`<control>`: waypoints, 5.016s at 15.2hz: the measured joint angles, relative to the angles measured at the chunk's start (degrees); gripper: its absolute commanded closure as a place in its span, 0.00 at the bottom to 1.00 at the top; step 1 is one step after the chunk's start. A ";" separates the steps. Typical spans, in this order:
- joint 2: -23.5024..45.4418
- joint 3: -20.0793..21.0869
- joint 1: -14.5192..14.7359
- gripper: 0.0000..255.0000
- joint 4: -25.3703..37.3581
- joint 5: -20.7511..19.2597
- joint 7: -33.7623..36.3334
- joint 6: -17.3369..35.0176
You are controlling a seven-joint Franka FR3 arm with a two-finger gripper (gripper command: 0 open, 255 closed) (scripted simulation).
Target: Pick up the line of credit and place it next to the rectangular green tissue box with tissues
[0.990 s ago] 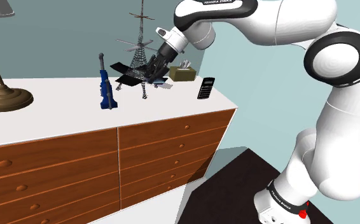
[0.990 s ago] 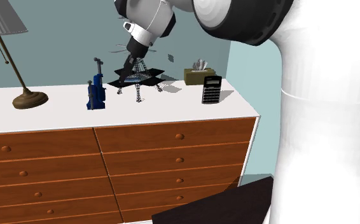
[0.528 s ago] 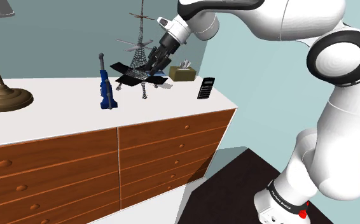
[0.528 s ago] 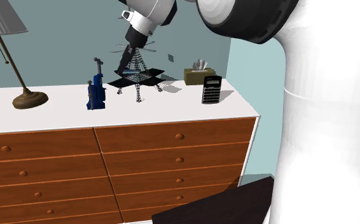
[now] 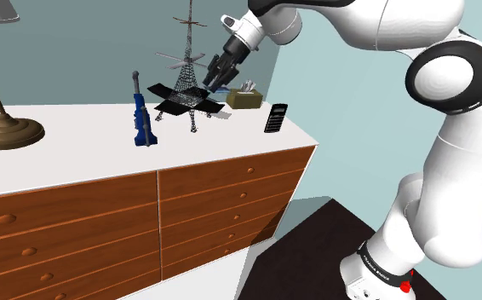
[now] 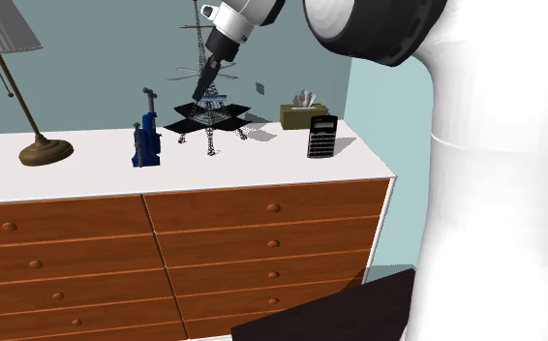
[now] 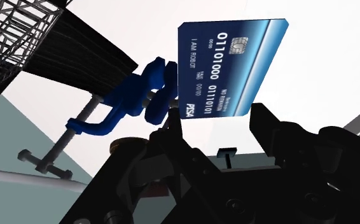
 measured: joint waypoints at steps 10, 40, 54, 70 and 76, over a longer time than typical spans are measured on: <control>3.64 -4.25 -9.88 1.00 5.61 2.59 -9.95 -9.80; 24.63 -6.45 -32.93 1.00 27.36 10.40 -26.21 -23.83; 25.41 -6.29 -30.61 1.00 17.87 10.96 -31.85 -15.86; 28.28 -5.41 -30.03 1.00 13.02 12.64 -36.34 -9.95; 28.28 -5.41 -30.02 0.00 12.98 12.65 -36.37 -9.91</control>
